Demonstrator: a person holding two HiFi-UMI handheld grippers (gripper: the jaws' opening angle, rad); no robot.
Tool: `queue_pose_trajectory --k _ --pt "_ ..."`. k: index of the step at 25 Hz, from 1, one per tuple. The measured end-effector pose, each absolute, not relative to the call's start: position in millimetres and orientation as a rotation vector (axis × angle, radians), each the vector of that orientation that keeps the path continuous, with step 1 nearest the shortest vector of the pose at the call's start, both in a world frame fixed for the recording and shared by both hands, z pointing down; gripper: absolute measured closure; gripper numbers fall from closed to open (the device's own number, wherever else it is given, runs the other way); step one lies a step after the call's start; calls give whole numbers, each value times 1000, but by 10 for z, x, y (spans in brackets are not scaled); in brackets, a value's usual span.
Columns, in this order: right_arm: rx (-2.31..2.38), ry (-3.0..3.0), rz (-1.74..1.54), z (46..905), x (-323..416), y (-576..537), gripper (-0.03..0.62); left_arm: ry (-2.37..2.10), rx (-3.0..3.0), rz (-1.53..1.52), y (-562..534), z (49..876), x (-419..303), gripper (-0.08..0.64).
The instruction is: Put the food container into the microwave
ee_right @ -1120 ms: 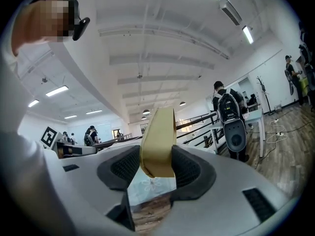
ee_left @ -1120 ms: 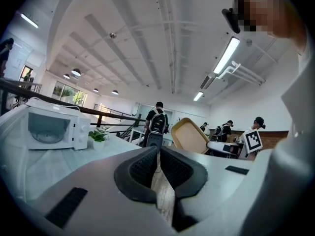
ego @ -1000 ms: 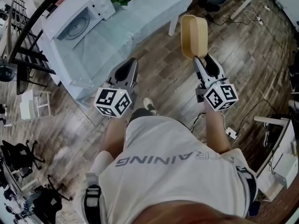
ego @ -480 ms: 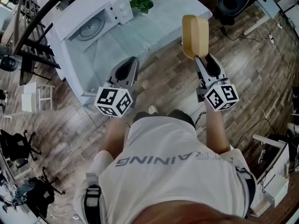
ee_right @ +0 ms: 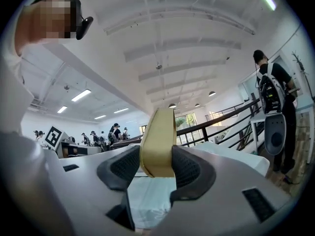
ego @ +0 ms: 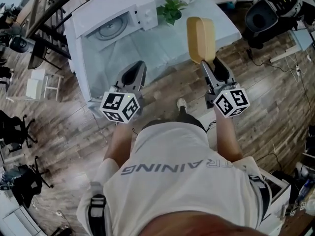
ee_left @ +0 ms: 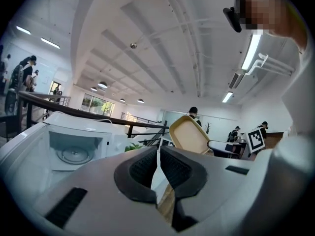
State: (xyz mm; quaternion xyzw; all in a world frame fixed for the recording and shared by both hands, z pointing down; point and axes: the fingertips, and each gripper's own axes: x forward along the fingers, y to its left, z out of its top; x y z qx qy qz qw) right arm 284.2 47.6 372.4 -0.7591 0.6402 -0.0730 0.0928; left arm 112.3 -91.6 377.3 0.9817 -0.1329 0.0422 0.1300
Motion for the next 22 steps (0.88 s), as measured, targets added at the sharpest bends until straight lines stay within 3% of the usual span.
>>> queue_pose_trajectory --k 14,22 --pt "-1882 2258 -255 3676 3713 -716 376 -832 2783 87 -1378 3651 1709 512" --pt "-1640 2412 -352 3933 3557 -1207 376 -1101 2683 124 -1470 3763 1479 512"
